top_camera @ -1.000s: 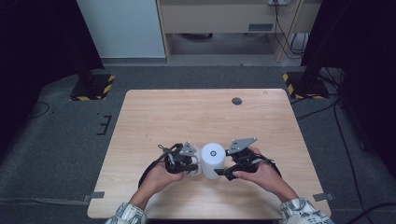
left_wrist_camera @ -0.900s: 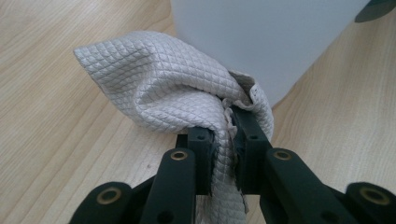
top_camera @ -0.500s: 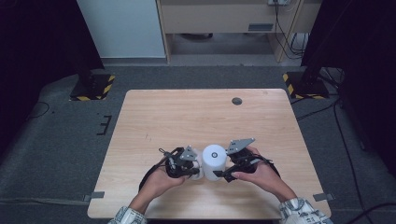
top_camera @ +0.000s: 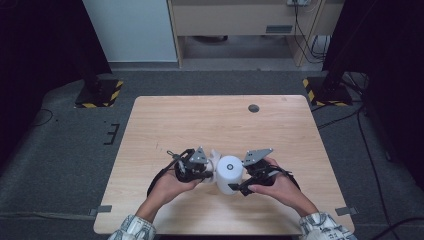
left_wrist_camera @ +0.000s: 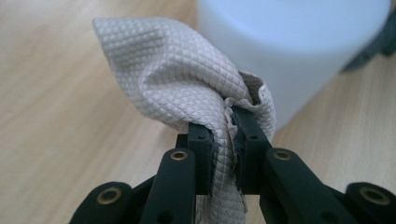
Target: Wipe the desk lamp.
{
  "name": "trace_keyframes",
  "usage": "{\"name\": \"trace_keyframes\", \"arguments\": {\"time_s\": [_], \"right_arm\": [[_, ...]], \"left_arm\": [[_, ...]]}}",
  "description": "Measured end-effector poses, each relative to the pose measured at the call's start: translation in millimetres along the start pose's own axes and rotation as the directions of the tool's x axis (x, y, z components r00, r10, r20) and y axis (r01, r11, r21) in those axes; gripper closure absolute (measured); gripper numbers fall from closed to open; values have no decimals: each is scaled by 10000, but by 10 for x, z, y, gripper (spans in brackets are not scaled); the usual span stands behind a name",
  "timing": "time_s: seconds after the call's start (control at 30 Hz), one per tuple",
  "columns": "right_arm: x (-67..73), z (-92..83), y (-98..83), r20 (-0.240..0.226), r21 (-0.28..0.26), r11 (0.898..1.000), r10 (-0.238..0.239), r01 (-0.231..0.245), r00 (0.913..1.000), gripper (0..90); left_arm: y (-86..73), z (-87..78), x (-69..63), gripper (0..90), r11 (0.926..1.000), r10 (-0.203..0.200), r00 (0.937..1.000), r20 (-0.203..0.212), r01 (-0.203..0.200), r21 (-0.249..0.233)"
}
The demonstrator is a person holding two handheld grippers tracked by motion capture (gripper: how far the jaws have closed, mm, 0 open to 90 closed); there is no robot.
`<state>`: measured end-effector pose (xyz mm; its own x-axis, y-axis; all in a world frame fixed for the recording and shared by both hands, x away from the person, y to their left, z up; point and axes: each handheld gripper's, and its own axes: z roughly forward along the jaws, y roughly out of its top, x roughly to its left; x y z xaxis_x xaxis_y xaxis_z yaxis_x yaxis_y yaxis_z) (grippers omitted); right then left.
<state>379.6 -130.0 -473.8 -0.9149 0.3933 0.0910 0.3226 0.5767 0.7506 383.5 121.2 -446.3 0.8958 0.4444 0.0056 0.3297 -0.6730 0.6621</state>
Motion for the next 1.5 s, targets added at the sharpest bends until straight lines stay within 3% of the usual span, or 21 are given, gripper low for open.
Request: {"name": "trace_keyframes", "arguments": {"time_s": [0.23, 0.6, 0.97, 1.07, 1.33, 1.5], "right_arm": [[-11, -17, -16, 10, -22, 10000, 9, -9, 10000, 121], [-33, -37, -25, 70, 21, 10000, 20, -20, 10000, 120], [-31, -36, -25, 91, 7, 10000, 35, -35, 10000, 119], [-30, -35, -25, 99, 11, 10000, 20, -20, 9999, 119], [-24, -31, -25, 114, -4, 10000, 55, -55, 9999, 119], [-22, -33, -26, 106, 7, 10000, 53, -53, 9999, 120]], "left_arm": [[97, 24, 54, 791, 9999, 142, 9999, 0, -142, -2], [-59, 329, 70, 792, 9983, -66, 9997, 235, 53, 584], [-134, 433, 72, 791, 9967, -143, 9993, 333, 116, 807], [-135, 421, 77, 791, 9968, -179, 9992, 371, 149, 786], [-19, 230, 126, 791, 9995, -304, 9991, 290, 302, 62], [67, 172, 133, 791, 9999, -106, 9998, 195, 106, 21]]}}
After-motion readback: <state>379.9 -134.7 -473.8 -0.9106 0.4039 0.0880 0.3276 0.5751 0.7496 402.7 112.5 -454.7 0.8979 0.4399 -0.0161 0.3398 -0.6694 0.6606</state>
